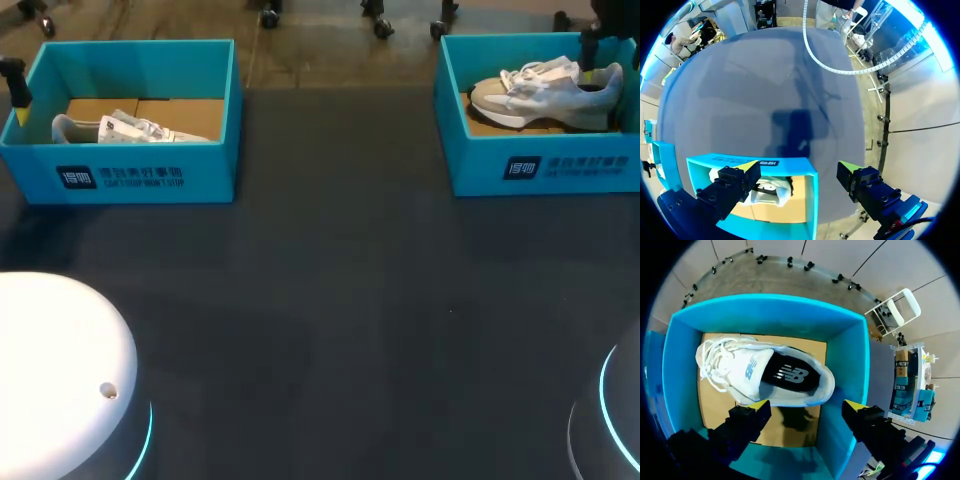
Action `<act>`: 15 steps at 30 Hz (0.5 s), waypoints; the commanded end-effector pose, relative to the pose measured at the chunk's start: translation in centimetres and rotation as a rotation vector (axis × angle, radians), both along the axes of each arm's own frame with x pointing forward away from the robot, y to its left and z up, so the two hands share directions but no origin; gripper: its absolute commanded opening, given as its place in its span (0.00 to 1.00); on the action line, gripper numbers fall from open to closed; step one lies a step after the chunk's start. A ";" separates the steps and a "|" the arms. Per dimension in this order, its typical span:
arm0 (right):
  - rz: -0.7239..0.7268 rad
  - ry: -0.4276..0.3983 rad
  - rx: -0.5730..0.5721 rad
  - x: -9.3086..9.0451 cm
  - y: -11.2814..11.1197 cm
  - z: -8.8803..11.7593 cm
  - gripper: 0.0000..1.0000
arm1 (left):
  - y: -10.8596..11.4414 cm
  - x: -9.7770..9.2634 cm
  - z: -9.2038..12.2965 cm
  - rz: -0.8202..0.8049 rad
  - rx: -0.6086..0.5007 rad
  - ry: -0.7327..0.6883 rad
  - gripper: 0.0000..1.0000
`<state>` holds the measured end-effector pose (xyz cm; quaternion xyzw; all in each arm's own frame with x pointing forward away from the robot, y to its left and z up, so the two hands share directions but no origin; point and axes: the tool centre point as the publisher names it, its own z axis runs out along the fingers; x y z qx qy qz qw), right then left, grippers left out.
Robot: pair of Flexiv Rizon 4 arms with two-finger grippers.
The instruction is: Take the shoe out of the shoebox, open the shoe tongue, remove and reinsert the insole, then place the shoe into the shoebox
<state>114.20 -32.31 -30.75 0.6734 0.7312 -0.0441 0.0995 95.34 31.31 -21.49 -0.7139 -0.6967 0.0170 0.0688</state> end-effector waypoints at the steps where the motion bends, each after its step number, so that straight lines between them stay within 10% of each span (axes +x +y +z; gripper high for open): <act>1: -0.017 0.030 -0.001 0.8 -0.3 -0.7 0.89 | 0.0 0.0 0.0 -0.001 0.001 -0.001 1.00; 5: -0.022 0.032 0.001 1.1 -0.5 -1.2 0.63 | 0.0 0.0 0.0 -0.001 0.001 -0.001 1.00; 15: -0.032 0.045 0.002 1.7 -1.0 -2.3 0.55 | 0.0 0.0 0.0 -0.001 0.001 -0.001 1.00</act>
